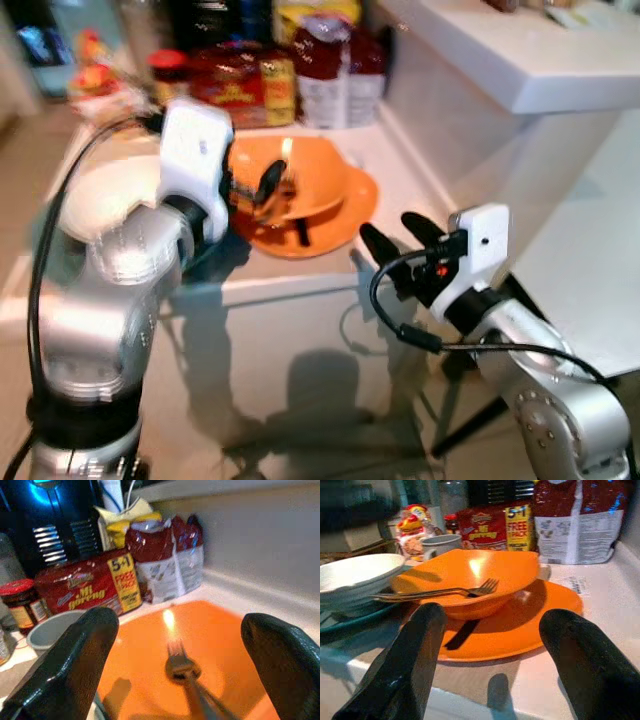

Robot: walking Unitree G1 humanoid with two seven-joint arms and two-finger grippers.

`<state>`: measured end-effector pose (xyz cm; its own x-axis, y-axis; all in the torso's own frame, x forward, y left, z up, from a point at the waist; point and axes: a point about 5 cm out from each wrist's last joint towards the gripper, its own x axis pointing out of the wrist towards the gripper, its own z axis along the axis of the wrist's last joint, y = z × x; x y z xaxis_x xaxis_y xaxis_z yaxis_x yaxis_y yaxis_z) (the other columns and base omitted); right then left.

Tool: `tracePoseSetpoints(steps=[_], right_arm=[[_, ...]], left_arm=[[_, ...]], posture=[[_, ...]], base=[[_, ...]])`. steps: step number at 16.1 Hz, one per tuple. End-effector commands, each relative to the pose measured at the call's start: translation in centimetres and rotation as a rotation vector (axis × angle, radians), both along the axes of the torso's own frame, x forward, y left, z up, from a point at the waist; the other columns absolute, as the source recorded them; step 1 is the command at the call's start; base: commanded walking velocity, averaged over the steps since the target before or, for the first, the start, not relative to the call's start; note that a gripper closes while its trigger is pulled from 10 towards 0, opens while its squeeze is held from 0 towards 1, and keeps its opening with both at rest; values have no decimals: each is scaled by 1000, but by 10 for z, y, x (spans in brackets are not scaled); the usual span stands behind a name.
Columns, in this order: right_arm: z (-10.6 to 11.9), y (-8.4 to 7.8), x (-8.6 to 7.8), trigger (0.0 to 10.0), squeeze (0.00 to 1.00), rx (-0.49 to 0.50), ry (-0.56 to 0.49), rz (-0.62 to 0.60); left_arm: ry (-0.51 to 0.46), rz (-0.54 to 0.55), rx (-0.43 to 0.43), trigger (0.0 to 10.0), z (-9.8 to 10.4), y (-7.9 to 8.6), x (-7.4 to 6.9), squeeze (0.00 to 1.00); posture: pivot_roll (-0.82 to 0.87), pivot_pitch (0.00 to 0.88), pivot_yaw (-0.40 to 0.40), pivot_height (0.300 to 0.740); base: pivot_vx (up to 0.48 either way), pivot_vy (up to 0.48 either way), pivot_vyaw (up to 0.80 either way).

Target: Setting the table

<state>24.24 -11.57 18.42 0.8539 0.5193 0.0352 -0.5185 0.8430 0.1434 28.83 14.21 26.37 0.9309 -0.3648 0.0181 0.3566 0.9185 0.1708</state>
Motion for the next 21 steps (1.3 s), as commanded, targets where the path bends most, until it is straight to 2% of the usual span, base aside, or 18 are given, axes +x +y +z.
tracePoseSetpoints(steps=[1, 2, 3, 4, 6, 8, 9, 10, 12, 14, 19, 21], right_arm=[[4, -7, -1, 10000, 0, -8, -2, -22], [5, -8, -1, 10000, 0, -20, -1, -27], [6, -9, 0, 10000, 0, -20, 4, -24], [5, -9, 0, 10000, 0, -34, 14, -4], [4, -10, -1, 10000, 0, -58, 27, 20], [2, -13, -2, 10000, 0, -66, 55, 30], [0, -18, -2, 10000, 0, -101, 74, 31], [-1, -22, -3, 10000, 0, -121, 88, 38], [-1, -33, -7, 10000, 0, -155, 132, 78], [-1, -36, -7, 10000, 0, -192, 148, 96], [0, -40, -9, 10000, 0, -226, 171, 135], [3, -47, -7, 10000, 0, -249, 180, 131]], left_arm=[[49, -34, -31, 10000, 2, -5, 6, 0], [71, -65, -52, 10000, 7, -10, 12, 125], [103, -113, -61, 10000, 10, -16, 21, 1000], [149, -172, -34, 10000, 13, -25, 33, 1000], [187, -185, -19, 10000, 17, -30, 43, 1000], [218, -167, 61, 10000, 19, -31, 54, 1000], [254, -162, 82, 10000, 18, -30, 60, 0], [275, -164, 67, 10000, 18, -30, 62, 0], [317, -148, 91, 10000, 20, -25, 69, 0], [341, -143, 123, 10000, 20, -25, 73, 0], [395, -148, 54, 10000, 16, -26, 87, 0], [418, -150, 35, 10000, 15, -27, 96, 0]], posture=[[50, 0, -12, 740], [50, 0, -12, 740], [44, 0, -10, 740], [42, 0, -6, 740], [37, 0, -4, 740], [32, 0, -4, 740], [28, 0, -6, 740], [24, 0, -6, 740], [24, 0, -11, 740], [25, 0, -23, 740], [27, 0, -38, 740], [22, 0, -44, 740]], base=[[0, 0, 0], [0, 0, 0], [0, 0, 0], [0, 0, 0], [0, 0, 0], [0, 0, 0], [0, 0, 0], [0, 0, 0], [0, 0, 0], [0, 0, 0], [0, 0, 0], [0, 0, 0]])
